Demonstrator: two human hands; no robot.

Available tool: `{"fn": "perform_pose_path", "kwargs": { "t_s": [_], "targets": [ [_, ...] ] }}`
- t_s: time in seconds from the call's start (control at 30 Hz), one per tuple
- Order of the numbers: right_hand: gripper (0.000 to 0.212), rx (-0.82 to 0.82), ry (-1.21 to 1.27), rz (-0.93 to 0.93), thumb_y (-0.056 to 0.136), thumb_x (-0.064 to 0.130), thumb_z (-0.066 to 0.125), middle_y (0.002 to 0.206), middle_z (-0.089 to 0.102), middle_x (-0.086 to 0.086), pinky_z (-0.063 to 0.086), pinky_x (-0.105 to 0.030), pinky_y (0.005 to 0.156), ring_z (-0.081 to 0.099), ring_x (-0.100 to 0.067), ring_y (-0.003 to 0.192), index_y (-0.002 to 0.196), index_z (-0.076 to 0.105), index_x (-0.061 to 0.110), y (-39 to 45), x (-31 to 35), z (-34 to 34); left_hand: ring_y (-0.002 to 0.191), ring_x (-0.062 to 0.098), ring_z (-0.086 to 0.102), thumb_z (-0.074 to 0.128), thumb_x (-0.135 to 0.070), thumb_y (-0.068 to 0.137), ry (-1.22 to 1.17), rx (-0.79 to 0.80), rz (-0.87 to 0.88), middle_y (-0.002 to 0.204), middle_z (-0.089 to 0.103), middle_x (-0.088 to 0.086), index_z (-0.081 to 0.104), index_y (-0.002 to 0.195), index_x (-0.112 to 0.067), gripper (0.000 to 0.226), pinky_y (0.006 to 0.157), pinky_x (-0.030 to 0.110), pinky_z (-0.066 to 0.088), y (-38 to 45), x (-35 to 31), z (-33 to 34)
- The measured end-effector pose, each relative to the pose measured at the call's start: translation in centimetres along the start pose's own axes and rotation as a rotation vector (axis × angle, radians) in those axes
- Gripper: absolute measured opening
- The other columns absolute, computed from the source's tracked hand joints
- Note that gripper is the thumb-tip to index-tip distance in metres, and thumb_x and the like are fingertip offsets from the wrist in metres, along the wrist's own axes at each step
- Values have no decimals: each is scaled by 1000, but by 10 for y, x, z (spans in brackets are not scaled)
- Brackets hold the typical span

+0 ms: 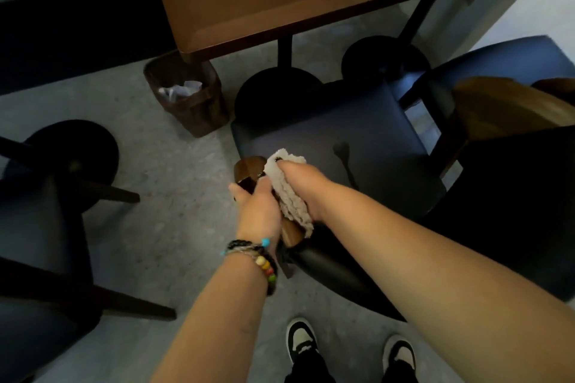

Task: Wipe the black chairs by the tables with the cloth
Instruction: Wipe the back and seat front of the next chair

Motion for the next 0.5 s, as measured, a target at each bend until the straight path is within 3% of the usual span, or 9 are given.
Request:
{"fn": "perform_pose_path", "kwargs": {
  "t_s": [0.03,0.1,0.2,0.3,0.37,0.43,0.5],
  "targets": [
    [41,13,-4,-29,92,31,56,113,69,-14,54,-43,93,66,-30,103,124,61,7,0,4,-1,137,32,36,39,-41,99,-23,-4,-17,155,28,4,-9,151,-36,71,114,48,29,-4,0,7],
    [35,6,-36,-134,91,24,61,108,71,-13,57,-37,84,69,-26,96,121,62,7,2,16,-9,140,32,31,36,-42,101,-94,-23,-44,157,23,5,-13,150,-38,70,114,45,26,-8,4,14],
    [30,-27,-131,-268,85,20,70,100,74,-8,58,-31,73,71,-19,86,115,68,13,6,36,-33,139,31,34,32,-40,101,5,17,-40,156,29,7,12,154,-28,58,116,46,25,-8,17,13],
    [36,-22,-522,-166,82,35,72,96,71,-5,51,-26,61,68,-19,80,110,66,14,7,19,-50,128,26,45,36,-39,99,55,-65,-6,142,47,4,33,148,-24,52,111,44,32,-20,27,15],
    [35,83,-734,-39,85,46,65,104,68,-5,53,-28,71,65,-19,87,105,66,17,4,-14,-51,121,25,52,39,-45,97,140,-157,65,134,55,3,42,143,-23,51,106,43,38,-27,24,17],
    [34,153,-719,67,86,49,60,107,66,-5,52,-30,79,63,-20,92,105,64,20,-4,-32,-48,117,27,55,41,-49,96,231,-200,126,129,59,7,46,140,-20,52,103,45,42,-27,21,18],
    [42,110,-794,14,89,44,59,116,64,-7,49,-31,81,61,-22,98,118,62,14,-9,-28,-49,117,29,55,40,-49,96,287,-213,142,129,59,10,47,139,-18,54,102,46,43,-23,21,17]
  ]
}}
Point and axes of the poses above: each hand's wrist, its own y-axis towards the middle knuckle, its own z-axis out of the palm, x = y × z, the point moved 2 cm from there along y, towards the middle knuckle
